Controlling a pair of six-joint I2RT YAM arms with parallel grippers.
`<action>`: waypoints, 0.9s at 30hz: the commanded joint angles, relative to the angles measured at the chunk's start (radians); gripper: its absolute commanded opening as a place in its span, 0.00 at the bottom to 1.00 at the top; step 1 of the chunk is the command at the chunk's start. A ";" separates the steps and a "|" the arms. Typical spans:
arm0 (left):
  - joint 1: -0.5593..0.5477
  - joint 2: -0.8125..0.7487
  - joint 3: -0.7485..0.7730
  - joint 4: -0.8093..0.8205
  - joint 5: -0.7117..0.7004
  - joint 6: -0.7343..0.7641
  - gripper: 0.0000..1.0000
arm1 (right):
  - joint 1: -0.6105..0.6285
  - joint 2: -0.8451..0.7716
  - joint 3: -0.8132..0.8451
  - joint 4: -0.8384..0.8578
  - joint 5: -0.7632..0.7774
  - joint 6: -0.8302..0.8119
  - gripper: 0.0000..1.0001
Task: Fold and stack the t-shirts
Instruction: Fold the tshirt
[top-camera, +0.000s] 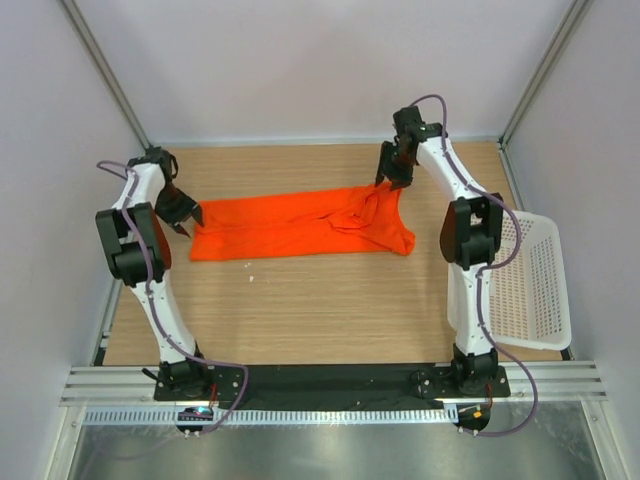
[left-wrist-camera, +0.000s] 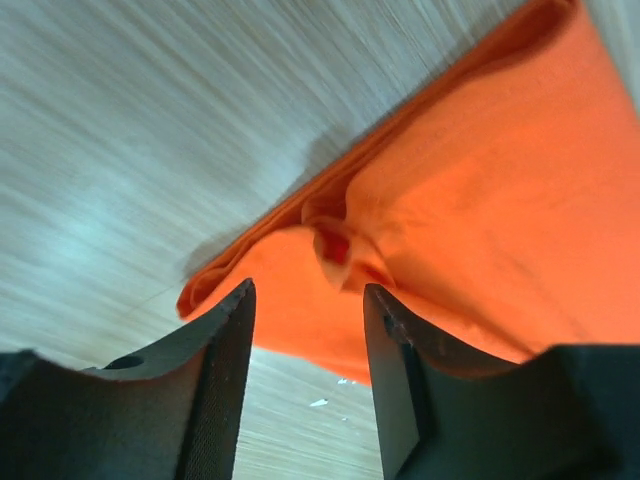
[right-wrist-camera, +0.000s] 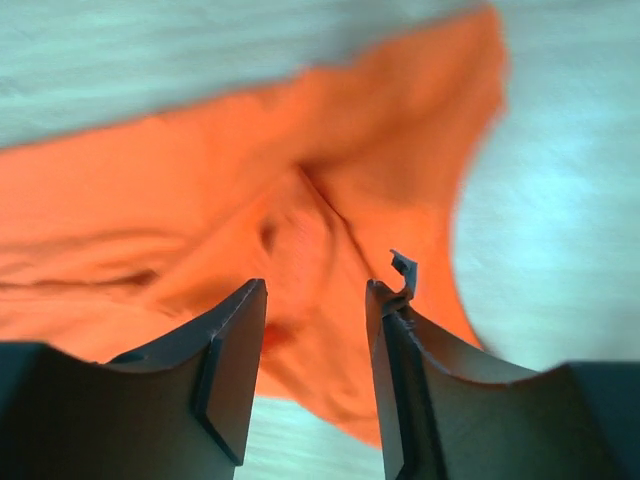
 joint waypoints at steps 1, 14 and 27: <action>-0.004 -0.204 -0.059 -0.017 -0.048 0.018 0.50 | -0.006 -0.260 -0.183 -0.063 0.106 -0.056 0.53; -0.045 -0.244 -0.337 0.135 0.128 -0.009 0.26 | -0.002 -0.542 -0.820 0.155 0.029 -0.142 0.39; -0.042 -0.171 -0.325 0.127 0.102 0.013 0.23 | 0.001 -0.480 -0.928 0.265 0.006 -0.148 0.43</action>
